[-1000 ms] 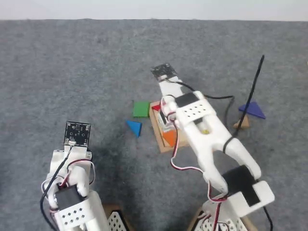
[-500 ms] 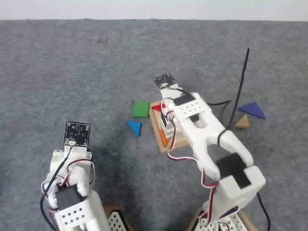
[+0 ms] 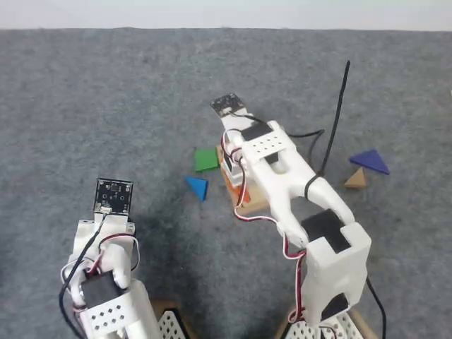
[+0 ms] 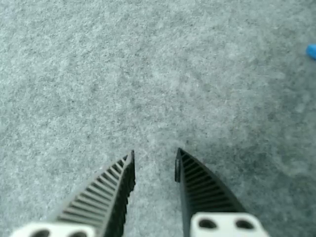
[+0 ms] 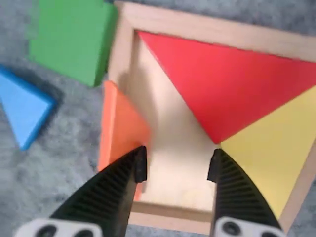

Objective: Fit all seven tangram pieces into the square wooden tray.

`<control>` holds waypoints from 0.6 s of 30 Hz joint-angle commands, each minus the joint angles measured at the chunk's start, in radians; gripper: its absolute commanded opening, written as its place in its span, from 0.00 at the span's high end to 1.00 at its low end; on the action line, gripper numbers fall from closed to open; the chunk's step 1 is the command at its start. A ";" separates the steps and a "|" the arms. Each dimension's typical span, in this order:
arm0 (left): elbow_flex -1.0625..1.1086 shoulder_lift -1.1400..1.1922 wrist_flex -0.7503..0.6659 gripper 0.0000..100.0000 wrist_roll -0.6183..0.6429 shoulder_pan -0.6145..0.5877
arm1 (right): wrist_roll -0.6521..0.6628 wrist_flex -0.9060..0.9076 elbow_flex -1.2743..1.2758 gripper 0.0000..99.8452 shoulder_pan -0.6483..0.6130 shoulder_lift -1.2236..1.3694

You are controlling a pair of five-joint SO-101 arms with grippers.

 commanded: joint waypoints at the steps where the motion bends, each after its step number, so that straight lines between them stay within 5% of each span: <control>1: -0.007 -0.006 -0.012 0.87 -0.006 -0.002 | 0.014 0.053 -0.104 0.79 0.005 -0.019; 18: -0.007 -0.006 -0.012 0.87 -0.006 -0.002 | 0.012 0.056 0.012 0.79 -0.024 -0.008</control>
